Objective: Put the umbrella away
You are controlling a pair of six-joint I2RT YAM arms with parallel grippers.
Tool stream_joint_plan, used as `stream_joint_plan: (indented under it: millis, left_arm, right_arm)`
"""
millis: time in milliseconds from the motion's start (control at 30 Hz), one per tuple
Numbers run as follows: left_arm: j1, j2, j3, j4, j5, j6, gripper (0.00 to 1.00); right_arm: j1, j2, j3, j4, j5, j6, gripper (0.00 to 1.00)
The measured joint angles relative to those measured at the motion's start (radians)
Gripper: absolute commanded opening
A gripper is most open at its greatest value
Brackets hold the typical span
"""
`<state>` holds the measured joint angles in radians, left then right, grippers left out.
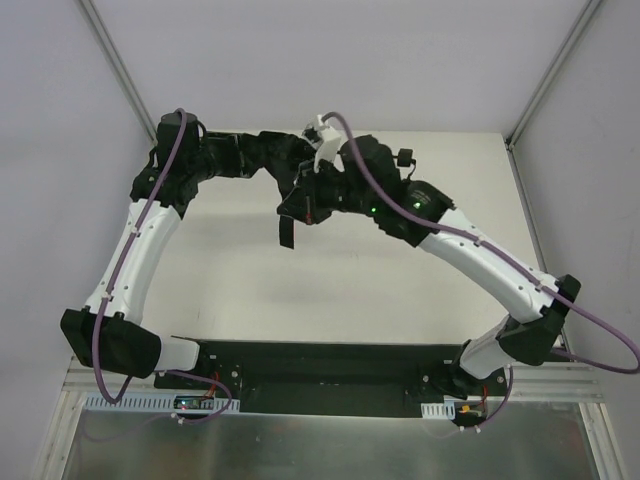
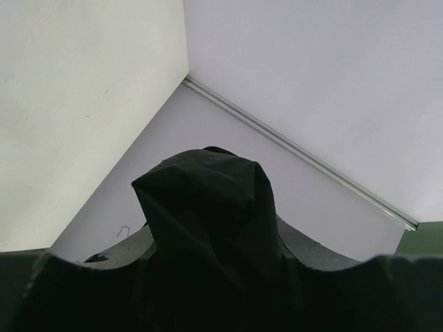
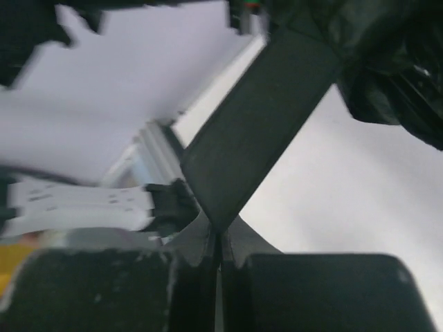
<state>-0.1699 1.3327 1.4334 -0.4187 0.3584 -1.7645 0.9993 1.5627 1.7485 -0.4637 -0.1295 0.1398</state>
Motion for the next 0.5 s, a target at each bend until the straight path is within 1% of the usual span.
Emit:
stream_joint_plan:
  millis: [67,267,400,467,500]
  left_arm:
    - [0.0,-0.003,0.0,-0.001,0.0,0.017,0.0]
    - [-0.001,-0.034,0.0,-0.017,-0.004,0.089,0.0]
    - [0.0,-0.069,-0.026,-0.016,-0.029,0.138,0.0]
    - [0.0,-0.086,-0.052,-0.018,-0.034,0.163,0.0]
    - [0.0,-0.092,-0.066,-0.02,-0.038,0.176,0.0]
  right_arm:
    - [-0.043,-0.037,-0.01,0.045,-0.137,0.091,0.0]
    - [-0.089,-0.029,0.01,0.132,-0.391,0.336,0.0]
    - [-0.125,-0.013,0.033,0.182,-0.468,0.491,0.01]
    - [-0.159,-0.013,0.045,0.201,-0.48,0.56,0.06]
    - [-0.177,-0.013,0.05,0.211,-0.48,0.586,0.06]
